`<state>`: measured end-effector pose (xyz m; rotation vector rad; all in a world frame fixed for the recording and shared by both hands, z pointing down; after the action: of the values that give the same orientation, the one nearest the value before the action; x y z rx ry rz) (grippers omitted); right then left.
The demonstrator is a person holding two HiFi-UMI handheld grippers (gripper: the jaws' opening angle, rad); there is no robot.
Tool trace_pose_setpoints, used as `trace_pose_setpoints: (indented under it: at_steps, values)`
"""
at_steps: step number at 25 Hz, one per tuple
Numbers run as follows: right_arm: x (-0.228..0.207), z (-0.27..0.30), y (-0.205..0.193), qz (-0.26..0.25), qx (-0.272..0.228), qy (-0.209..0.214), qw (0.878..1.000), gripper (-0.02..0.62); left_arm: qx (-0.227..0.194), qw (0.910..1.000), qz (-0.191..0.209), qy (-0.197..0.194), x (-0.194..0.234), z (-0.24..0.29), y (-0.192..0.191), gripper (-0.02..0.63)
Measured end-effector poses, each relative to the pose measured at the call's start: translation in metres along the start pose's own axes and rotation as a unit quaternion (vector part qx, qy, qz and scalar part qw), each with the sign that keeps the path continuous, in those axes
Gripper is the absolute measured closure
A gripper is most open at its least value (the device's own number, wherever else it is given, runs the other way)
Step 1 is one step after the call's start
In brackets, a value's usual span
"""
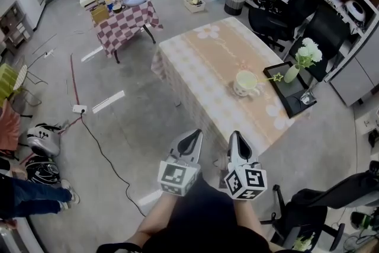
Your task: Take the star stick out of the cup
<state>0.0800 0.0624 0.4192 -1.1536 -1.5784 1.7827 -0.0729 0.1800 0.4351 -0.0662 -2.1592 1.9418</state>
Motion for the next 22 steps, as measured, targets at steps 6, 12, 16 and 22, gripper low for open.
trace_pose_setpoints:
  at_steps: [6, 12, 16, 22]
  values:
    - [-0.003, 0.014, -0.003, 0.002, 0.001, -0.006, 1.000, 0.594, 0.003, 1.0000, 0.000, -0.005, 0.008, 0.015, -0.001, 0.597]
    - [-0.007, 0.042, -0.003, 0.004, 0.001, -0.010, 1.000, 0.594, 0.006, 1.0000, -0.003, -0.004, 0.027, 0.033, -0.003, 0.597]
    - [-0.007, 0.067, -0.004, 0.008, 0.004, -0.007, 1.000, 0.594, 0.009, 0.9999, -0.004, -0.004, 0.042, 0.049, -0.002, 0.597]
    - [-0.010, 0.105, 0.001, 0.009, -0.002, -0.006, 1.000, 0.594, 0.013, 0.9999, -0.007, -0.006, 0.065, 0.079, -0.001, 0.597]
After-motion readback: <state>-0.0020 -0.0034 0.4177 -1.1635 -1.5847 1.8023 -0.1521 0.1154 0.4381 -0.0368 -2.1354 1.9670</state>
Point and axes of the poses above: the fingertips, and each gripper's own axes: z forward along the fingers, x to its left, y out of its top, the point moved 10 cm from there along -z, backward along the fingers, and after that the axes turned 10 degrees about -x, right-handed, at the moved point
